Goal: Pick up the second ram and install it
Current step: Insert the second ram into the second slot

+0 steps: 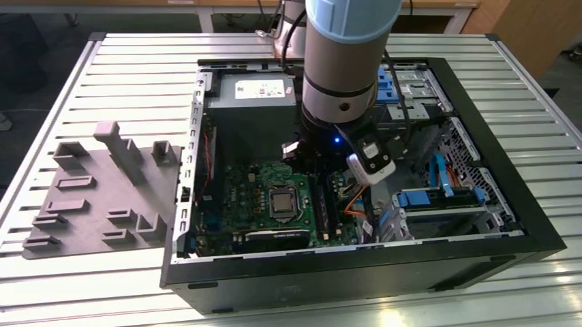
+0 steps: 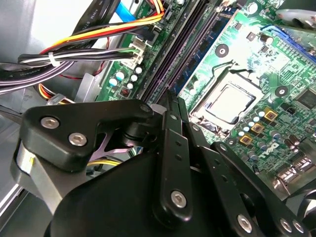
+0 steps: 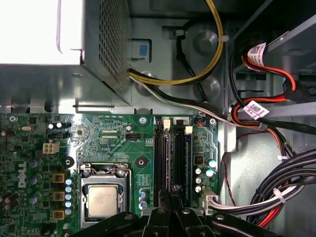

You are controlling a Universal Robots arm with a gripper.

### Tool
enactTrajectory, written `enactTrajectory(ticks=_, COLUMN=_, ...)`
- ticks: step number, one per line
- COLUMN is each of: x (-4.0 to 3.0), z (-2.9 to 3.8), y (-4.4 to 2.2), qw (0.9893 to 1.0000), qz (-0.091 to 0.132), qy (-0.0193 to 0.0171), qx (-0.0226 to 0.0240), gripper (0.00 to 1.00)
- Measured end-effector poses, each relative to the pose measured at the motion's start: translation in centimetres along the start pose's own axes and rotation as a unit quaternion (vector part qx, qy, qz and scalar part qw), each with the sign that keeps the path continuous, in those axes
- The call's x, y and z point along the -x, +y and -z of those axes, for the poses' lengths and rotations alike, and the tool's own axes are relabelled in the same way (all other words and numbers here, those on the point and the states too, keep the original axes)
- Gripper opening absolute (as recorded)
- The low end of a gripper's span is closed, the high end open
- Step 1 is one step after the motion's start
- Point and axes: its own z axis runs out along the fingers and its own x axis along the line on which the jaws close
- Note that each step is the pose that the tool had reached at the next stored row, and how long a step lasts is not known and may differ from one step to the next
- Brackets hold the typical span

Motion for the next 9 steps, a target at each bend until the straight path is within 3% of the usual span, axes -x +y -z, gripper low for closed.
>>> enactTrajectory(ticks=9, x=-0.05, z=-0.2, y=-0.01, qw=1.0, qz=0.0, qy=-0.0003, qx=0.0, gripper=0.11)
